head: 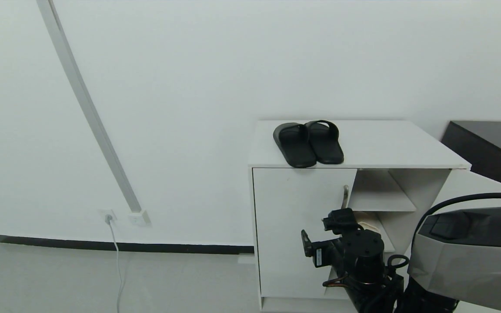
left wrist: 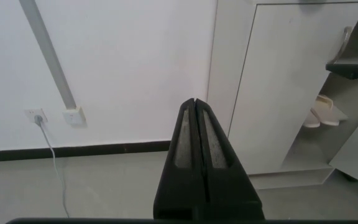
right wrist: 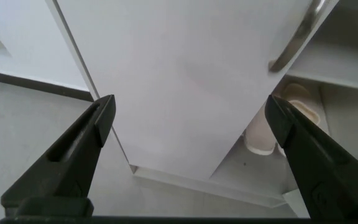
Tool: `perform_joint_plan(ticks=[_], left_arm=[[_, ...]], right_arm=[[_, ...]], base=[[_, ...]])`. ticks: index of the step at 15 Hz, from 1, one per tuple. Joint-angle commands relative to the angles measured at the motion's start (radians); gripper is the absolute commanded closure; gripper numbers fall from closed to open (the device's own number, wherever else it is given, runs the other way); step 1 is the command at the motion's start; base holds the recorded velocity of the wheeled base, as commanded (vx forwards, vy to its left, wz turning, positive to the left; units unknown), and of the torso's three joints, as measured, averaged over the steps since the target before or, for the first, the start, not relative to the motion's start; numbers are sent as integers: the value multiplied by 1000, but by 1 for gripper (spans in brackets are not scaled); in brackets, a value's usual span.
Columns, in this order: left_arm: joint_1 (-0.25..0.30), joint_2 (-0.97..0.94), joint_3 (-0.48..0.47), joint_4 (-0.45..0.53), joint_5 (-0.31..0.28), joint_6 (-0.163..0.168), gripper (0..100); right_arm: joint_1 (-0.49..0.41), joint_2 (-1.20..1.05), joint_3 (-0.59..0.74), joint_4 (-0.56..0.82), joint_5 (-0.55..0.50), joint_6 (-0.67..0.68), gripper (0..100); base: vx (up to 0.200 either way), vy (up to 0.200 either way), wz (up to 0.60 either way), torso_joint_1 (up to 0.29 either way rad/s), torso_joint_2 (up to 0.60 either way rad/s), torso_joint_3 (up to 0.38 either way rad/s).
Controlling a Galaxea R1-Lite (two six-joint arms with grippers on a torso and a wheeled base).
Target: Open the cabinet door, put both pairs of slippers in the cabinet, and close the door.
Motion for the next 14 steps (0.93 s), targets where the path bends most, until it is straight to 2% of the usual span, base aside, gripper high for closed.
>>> perform_joint_plan(ticks=[1, 8, 14], left_arm=[[0, 1, 0, -1, 0, 1, 100], [0, 1, 0, -1, 0, -1, 100], [0, 1, 0, -1, 0, -1, 100]], right_arm=[[0, 1, 0, -1, 0, 0, 0], [0, 1, 0, -1, 0, 0, 0], [-7, 17, -4, -4, 3, -1, 0]], base=[[0, 0, 0, 237, -549, -320], [0, 0, 0, 258, -584, -325], [0, 0, 0, 175, -371, -199]])
